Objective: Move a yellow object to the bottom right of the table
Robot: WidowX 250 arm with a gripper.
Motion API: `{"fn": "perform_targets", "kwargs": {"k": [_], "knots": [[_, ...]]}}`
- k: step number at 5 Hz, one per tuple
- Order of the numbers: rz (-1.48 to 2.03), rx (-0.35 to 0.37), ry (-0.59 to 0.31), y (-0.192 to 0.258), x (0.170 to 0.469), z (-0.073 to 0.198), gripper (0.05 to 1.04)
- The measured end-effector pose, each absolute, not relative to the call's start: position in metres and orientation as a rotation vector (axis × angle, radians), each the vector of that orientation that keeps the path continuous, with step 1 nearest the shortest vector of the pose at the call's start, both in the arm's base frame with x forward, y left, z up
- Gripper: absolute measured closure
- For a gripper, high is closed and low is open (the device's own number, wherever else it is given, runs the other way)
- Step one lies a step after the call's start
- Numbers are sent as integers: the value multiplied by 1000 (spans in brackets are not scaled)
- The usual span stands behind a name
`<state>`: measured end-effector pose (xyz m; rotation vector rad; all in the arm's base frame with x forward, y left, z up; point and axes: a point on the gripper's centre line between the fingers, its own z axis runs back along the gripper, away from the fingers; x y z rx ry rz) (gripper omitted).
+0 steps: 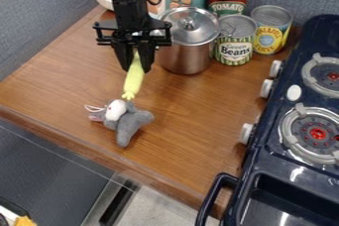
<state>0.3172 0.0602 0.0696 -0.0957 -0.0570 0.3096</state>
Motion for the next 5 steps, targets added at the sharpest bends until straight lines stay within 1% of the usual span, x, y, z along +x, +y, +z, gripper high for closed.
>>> {"fn": "perform_targets", "kwargs": {"k": [2,3,4,5], "knots": [[332,-68,-49,64,314,67,730],[281,-59,-79,62,306,82,730],[190,-9,-136,43,294,99,730],[136,-16,-160,38,280,104,730]]}}
